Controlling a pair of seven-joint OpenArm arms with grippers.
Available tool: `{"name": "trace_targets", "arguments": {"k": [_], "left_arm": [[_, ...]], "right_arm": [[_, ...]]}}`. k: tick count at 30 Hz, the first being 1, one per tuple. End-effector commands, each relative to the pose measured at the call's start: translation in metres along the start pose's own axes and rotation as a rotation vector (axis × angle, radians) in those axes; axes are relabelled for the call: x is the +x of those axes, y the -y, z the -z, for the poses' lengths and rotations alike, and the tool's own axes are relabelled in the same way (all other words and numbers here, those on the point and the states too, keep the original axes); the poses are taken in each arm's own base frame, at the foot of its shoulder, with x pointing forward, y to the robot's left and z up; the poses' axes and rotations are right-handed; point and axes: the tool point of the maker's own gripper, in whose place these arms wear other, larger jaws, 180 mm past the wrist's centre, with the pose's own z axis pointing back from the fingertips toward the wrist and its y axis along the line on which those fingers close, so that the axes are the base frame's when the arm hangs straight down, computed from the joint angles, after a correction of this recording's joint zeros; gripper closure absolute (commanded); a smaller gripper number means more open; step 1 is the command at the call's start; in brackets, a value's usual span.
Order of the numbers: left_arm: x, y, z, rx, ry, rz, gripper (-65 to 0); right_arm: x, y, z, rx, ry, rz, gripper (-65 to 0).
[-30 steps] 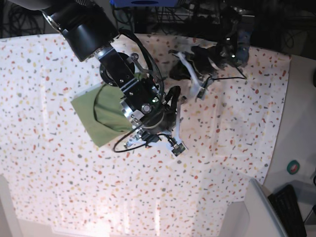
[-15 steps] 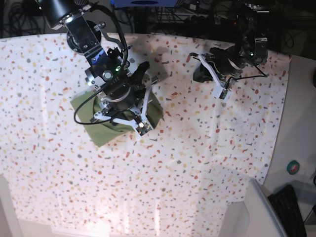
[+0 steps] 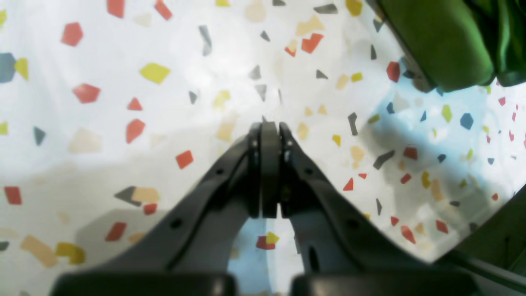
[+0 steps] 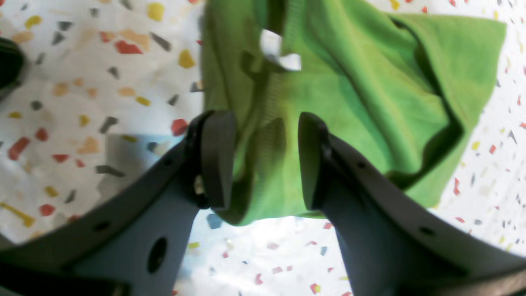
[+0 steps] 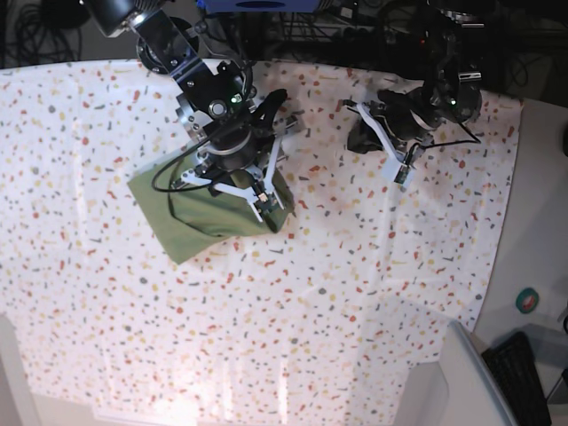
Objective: Layout the t-shirt on the table in an organized manner, then fold the t-shirt properly
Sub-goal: 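Grasp the bundle edge with the left gripper and bring the right gripper in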
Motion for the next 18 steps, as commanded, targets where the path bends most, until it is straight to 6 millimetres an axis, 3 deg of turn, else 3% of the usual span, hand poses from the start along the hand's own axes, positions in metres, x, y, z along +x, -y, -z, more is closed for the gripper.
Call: {"name": "trace_targets", "arguments": {"k": [1,12,14,17,18], "left_arm": [[0.009,-0.002,-0.003,-0.005,0.032,0.008,0.0],[0.009,-0.003,-0.004,-0.002,0.031,0.010,0.0],[0.009,-0.003,-0.004,0.000,0.031,0.012,0.0],[0.009,-0.003,-0.004,0.000,0.030,0.013,0.0],[0.009,-0.003,-0.004,0.000,0.030,0.013,0.0]], "right_arm": [[0.013,0.002,-0.002,-0.011,0.040,0.011,-25.1],[0.002,0.005,0.010,-0.021,-0.004,-0.004,-24.0],[0.002,0.005,0.010,-0.021,-0.004,-0.004,-18.6],[0.002,0.005,0.010,-0.021,-0.004,-0.004,0.0],[0.002,0.005,0.010,-0.021,-0.004,-0.004,0.0]]}}
